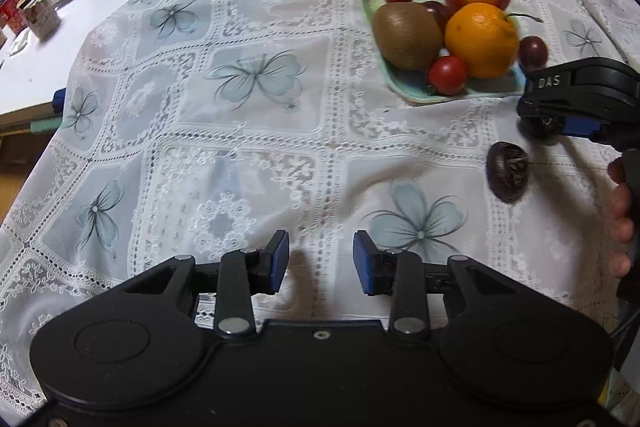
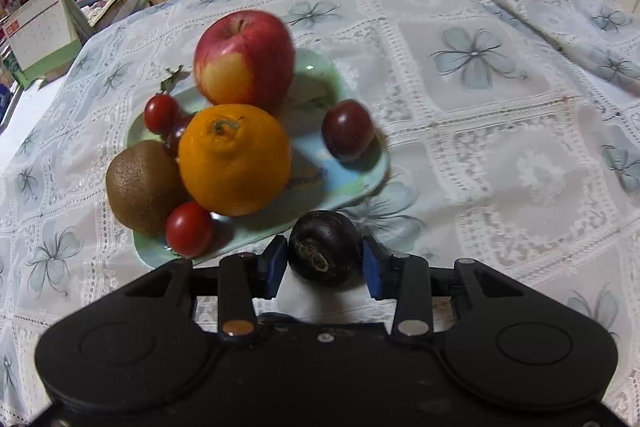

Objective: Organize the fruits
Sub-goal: 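Grasp a wrinkled dark plum with the left tool while the right tool grasps another dark plum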

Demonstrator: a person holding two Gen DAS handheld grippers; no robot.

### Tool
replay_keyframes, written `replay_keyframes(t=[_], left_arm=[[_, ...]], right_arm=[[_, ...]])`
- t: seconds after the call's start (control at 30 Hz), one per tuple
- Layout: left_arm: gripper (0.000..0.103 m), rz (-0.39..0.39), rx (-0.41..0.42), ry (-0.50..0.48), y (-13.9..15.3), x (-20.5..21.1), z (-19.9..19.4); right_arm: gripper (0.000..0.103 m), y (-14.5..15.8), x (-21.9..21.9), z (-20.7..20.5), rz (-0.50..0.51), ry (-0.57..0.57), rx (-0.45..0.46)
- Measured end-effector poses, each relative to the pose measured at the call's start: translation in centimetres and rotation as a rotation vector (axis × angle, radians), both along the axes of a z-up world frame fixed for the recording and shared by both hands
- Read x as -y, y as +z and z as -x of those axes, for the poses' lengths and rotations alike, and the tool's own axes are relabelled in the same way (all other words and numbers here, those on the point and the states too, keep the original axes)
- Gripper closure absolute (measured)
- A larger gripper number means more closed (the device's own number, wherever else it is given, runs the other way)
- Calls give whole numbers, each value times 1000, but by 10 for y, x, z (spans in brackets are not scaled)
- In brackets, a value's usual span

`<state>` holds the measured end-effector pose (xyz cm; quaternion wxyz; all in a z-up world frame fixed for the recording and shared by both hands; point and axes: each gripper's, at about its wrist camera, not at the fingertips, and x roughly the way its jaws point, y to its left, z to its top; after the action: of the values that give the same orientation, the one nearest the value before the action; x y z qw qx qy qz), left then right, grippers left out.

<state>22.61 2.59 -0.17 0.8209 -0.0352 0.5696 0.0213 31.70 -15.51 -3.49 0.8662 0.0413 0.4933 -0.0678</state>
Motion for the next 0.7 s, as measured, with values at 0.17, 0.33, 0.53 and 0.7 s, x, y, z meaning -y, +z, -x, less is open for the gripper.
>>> replay_keyframes(t=[0.17, 0.33, 0.53, 0.7], left_arm=[[59, 20, 26, -55, 10, 22, -4], [59, 67, 56, -118, 18, 51, -12], [59, 129, 69, -159, 21, 85, -21], [59, 124, 71, -179, 13, 111, -30]], right_arm=[[63, 19, 26, 15, -6, -13, 25], [63, 34, 60, 43, -31, 11, 15], [81, 33, 96, 86, -62, 32, -6], [83, 31, 114, 107, -134, 9, 14]])
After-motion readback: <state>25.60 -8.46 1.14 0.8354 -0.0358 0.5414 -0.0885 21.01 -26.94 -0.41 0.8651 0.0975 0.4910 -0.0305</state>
